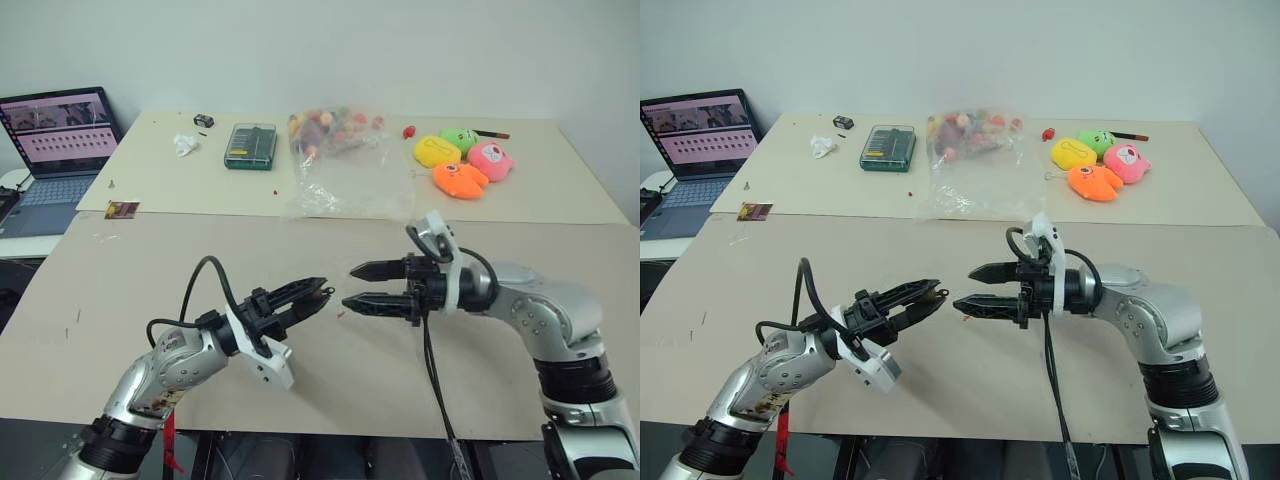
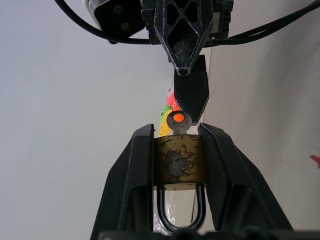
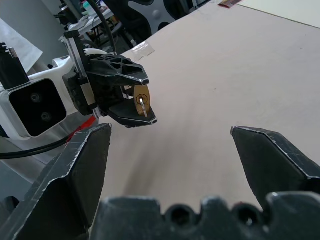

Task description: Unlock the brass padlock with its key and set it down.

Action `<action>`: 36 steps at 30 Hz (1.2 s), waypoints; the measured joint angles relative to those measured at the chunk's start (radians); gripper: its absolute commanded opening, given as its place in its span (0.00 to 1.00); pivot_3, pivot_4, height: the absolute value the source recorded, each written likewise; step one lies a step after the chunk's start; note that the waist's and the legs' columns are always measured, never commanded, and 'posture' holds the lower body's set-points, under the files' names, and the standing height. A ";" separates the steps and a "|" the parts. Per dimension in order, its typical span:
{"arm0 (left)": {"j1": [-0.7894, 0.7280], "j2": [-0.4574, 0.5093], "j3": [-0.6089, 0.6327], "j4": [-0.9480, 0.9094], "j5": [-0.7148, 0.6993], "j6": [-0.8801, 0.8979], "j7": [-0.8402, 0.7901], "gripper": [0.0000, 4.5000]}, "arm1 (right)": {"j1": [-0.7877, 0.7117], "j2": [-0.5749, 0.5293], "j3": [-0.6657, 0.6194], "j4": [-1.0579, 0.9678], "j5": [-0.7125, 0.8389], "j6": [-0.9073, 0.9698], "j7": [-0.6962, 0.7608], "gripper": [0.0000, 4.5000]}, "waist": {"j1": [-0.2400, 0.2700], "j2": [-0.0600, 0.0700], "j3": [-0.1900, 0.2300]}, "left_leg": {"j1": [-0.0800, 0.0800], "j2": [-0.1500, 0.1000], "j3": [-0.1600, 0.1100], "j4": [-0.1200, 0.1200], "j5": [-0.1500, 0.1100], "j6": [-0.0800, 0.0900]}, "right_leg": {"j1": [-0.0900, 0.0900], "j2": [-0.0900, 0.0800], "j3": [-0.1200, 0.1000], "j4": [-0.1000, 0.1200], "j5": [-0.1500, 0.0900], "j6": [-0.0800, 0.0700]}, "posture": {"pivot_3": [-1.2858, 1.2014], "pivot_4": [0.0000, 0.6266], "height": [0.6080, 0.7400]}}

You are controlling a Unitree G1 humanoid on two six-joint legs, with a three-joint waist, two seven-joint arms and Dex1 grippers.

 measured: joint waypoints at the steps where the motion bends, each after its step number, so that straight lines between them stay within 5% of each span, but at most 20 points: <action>1: 0.000 -0.001 -0.001 -0.001 0.000 0.003 -0.001 0.19 | 0.004 0.000 0.000 0.000 0.000 -0.006 0.003 0.72 | 0.000 0.000 0.000 | 0.000 0.000 0.000 0.000 0.000 0.000 | 0.000 0.000 0.000 0.000 0.000 0.000 | 0.52 0.24 1.00; 9: -0.022 -0.017 -0.011 -0.004 0.001 0.008 -0.006 0.19 | 0.037 0.000 0.010 -0.001 -0.003 -0.037 0.031 0.10 | -0.002 0.000 0.000 | 0.000 0.000 0.000 0.000 0.000 0.000 | 0.000 0.000 0.000 0.000 0.000 0.000 | 0.52 0.24 1.00; 22: -0.034 -0.024 -0.014 -0.004 0.003 0.014 -0.008 0.19 | -0.012 0.000 0.020 -0.012 0.017 -0.023 0.025 0.10 | -0.001 0.000 0.000 | 0.000 0.000 0.000 0.000 0.000 0.000 | 0.000 0.000 0.000 0.000 0.000 0.000 | 0.52 0.24 1.00; 28: -0.037 -0.024 -0.016 -0.004 0.003 0.019 -0.008 0.19 | -0.024 0.002 0.020 -0.019 0.021 -0.010 0.007 0.46 | 0.000 0.000 0.000 | 0.000 0.000 0.000 0.000 0.000 0.000 | 0.000 0.000 0.000 0.000 0.000 0.000 | 0.52 0.24 1.00; 36: -0.037 -0.028 -0.022 -0.004 0.004 0.020 -0.008 0.19 | -0.046 0.004 0.020 -0.020 0.030 -0.004 -0.002 0.46 | -0.001 0.000 0.000 | 0.000 0.000 0.000 0.000 0.000 0.000 | 0.000 0.000 0.000 0.000 0.000 0.000 | 0.52 0.24 1.00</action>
